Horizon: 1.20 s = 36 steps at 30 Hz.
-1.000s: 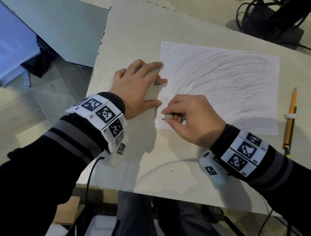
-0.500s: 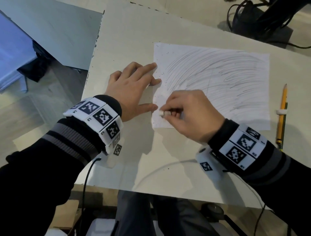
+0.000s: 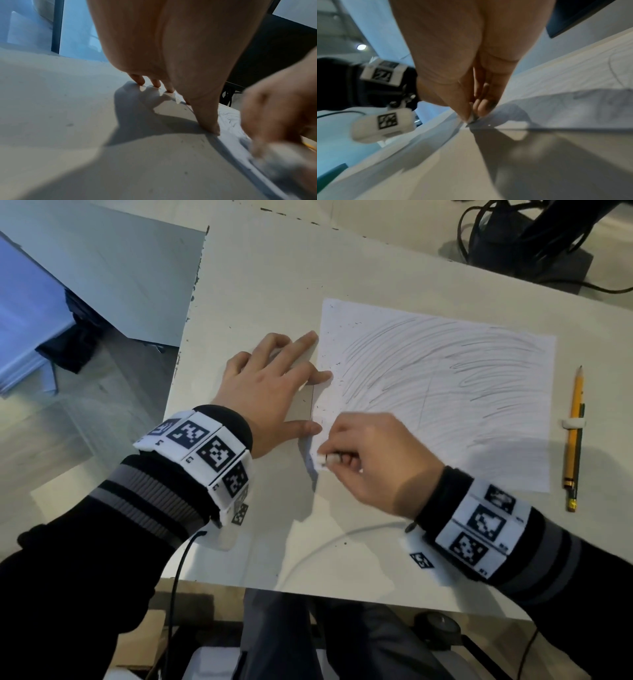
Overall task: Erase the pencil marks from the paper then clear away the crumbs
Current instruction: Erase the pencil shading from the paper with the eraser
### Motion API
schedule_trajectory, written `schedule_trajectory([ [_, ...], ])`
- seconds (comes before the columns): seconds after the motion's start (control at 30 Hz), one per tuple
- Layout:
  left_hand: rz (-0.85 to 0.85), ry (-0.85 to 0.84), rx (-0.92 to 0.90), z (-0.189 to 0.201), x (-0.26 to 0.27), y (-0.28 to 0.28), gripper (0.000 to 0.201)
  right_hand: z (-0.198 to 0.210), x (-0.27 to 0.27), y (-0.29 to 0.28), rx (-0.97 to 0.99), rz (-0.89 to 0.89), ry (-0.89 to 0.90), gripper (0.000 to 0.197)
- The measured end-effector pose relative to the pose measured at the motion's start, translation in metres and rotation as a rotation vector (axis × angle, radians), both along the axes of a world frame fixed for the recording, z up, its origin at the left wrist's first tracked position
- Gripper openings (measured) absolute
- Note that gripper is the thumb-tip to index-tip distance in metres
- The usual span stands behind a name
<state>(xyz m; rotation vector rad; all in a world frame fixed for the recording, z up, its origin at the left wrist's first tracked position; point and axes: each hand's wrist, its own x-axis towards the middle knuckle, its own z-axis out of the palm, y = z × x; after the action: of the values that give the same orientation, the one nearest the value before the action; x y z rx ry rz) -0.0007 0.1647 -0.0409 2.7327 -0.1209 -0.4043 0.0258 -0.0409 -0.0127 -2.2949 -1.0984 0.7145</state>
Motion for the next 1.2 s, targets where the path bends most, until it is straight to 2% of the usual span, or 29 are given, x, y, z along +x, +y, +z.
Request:
schedule_trajectory([
  [0.1,-0.002,0.004,0.005,0.000,0.000,0.001,0.066,-0.003,-0.010,-0.005,-0.015,0.022,0.065,0.013],
  [0.27,0.003,0.006,-0.002,0.001,0.001,-0.001,0.066,-0.007,0.001,-0.005,0.091,-0.089,-0.008,0.012],
  [0.4,-0.004,0.011,0.008,0.002,0.001,0.000,0.067,-0.005,-0.014,-0.010,0.032,0.007,0.055,0.013],
  [0.57,-0.008,-0.005,0.010,0.001,0.000,-0.001,0.064,-0.007,0.001,-0.001,0.119,-0.088,-0.027,0.013],
  [0.7,-0.014,0.007,0.018,0.003,0.001,-0.001,0.065,-0.007,-0.013,-0.013,0.035,0.019,0.126,0.013],
  [0.8,-0.014,0.014,0.043,0.005,0.000,-0.004,0.065,0.001,0.007,-0.019,0.076,-0.113,0.148,0.009],
  [0.9,-0.020,0.018,0.076,0.008,-0.004,-0.009,0.064,0.007,0.029,-0.017,0.132,-0.211,0.049,0.009],
  [0.97,-0.028,0.014,0.091,0.010,-0.005,-0.014,0.063,0.005,0.033,-0.013,0.135,-0.181,0.029,0.010],
  [1.1,-0.008,0.028,0.113,0.010,-0.004,-0.019,0.061,-0.005,0.020,-0.011,0.072,-0.009,-0.067,0.011],
  [1.2,-0.013,0.022,0.114,0.009,-0.002,-0.018,0.062,-0.008,0.012,-0.016,0.049,0.105,-0.074,0.012],
])
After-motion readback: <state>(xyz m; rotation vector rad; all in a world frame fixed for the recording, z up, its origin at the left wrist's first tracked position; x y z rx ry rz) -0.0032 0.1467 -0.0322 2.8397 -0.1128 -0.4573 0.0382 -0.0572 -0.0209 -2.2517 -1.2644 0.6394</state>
